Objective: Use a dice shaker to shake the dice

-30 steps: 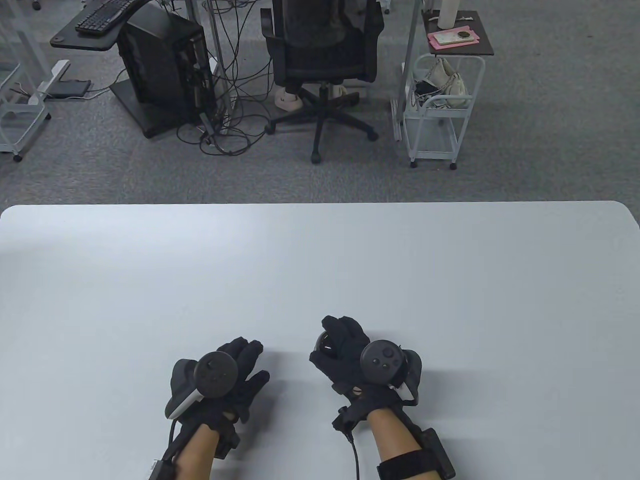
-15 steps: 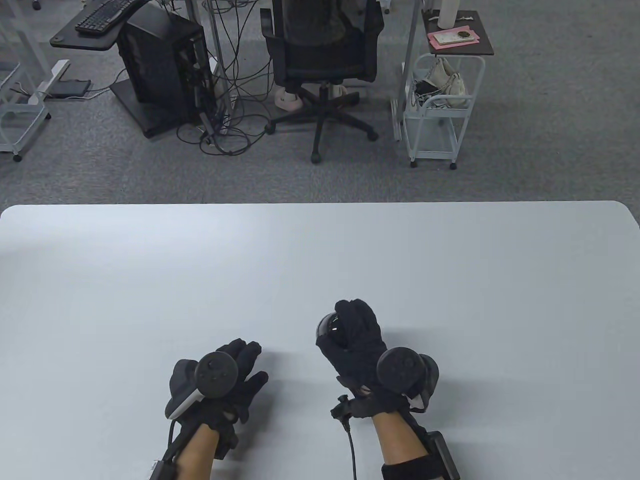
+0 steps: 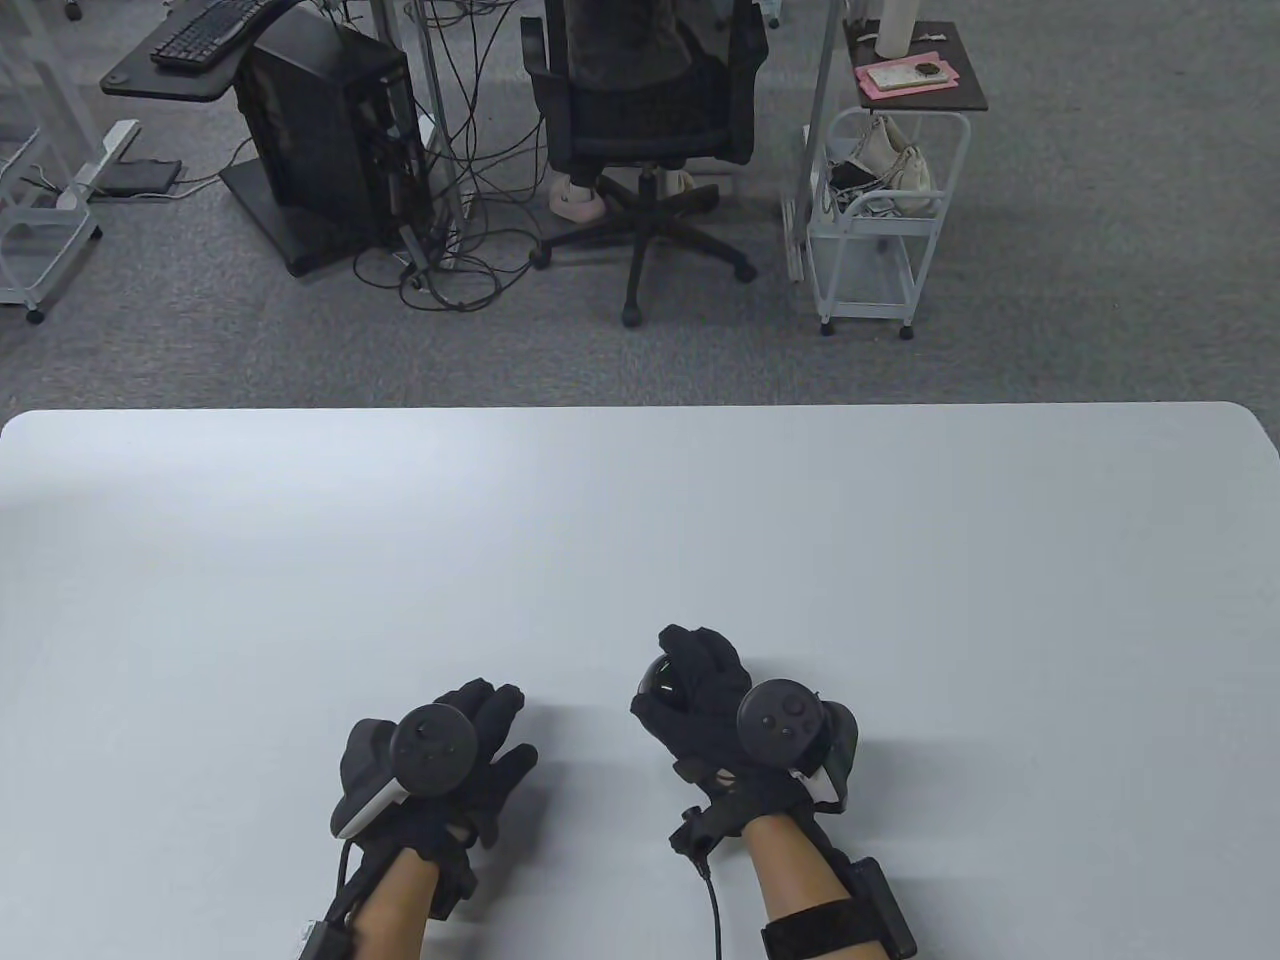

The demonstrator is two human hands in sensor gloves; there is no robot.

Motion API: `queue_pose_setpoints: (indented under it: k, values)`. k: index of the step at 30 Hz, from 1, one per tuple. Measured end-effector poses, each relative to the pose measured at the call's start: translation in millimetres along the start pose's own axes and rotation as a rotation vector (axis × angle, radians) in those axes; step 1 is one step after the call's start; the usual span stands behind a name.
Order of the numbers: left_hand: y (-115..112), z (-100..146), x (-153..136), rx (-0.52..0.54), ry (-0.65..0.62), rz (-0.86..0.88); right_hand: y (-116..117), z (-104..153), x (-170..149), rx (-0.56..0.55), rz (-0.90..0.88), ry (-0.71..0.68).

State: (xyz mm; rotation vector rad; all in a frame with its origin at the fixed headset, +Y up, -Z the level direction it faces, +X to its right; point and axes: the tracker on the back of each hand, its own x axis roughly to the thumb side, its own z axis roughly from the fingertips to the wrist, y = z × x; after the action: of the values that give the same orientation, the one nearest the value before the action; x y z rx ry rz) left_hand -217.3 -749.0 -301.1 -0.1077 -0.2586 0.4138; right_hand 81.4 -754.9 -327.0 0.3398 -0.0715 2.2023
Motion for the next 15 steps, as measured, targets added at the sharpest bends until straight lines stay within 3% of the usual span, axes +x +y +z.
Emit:
queue_pose_setpoints:
  k: [9, 13, 15]
  values:
    - [0.7, 0.8, 0.0, 0.004, 0.006, -0.004, -4.5, -1.3, 0.3, 0.011, -0.013, 0.019]
    - [1.5, 0.5, -0.3, 0.008, 0.007, 0.006, -45.7, 16.5, 63.9, -0.305, -0.086, -0.334]
    - [0.9, 0.7, 0.0, 0.005, 0.005, 0.003, -48.2, 18.1, 62.4, -0.327, -0.101, -0.34]
